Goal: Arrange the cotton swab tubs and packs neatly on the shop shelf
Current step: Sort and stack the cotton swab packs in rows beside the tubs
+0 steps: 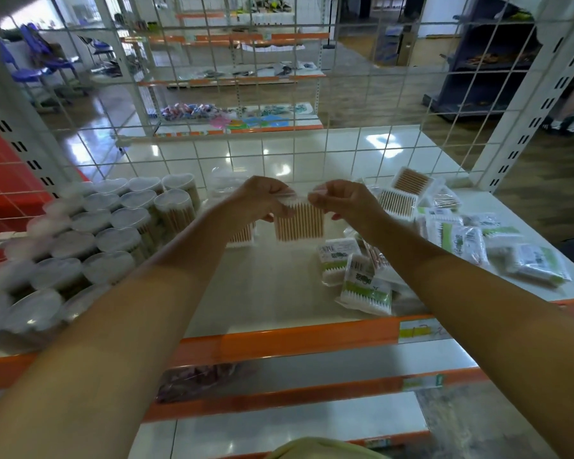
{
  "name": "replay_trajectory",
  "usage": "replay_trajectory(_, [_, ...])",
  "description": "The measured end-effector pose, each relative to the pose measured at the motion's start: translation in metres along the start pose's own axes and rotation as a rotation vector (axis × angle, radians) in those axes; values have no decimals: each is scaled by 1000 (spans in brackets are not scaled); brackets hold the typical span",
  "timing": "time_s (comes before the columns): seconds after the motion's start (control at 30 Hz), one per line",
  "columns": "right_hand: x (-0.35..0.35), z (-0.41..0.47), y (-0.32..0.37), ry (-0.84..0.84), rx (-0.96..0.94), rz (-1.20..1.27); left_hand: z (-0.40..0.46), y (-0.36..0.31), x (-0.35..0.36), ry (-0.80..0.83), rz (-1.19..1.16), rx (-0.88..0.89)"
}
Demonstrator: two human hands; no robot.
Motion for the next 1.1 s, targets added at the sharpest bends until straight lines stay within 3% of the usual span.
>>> replay_trajectory(0.2, [26, 16, 13, -3, -66, 5, -10, 16, -27, -82, 79, 29])
replay_trajectory(0.4, [61, 36, 21, -36, -83, -50, -16, 30, -89, -337, -80, 37])
replay_trajectory(0.53, [87, 38, 26, -43, -132, -175, -23, 49, -103, -544, 21, 59])
replay_trajectory(0.77, [109, 34, 25, -93, -130, -269, -37, 61, -101, -618, 98, 144])
replay_trajectory(1.1, [115, 36, 22, -74, -221, -440, -40, 74, -91, -574, 177, 154])
Point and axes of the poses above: each hand's wrist, its own z-axis towards the middle knuckle, its own x-axis out of the palm, y = z × x, the point moved 5 cm from there along z, towards the middle knuckle, and after that the axes turned 10 degrees about -x, right-handed, at the moved point
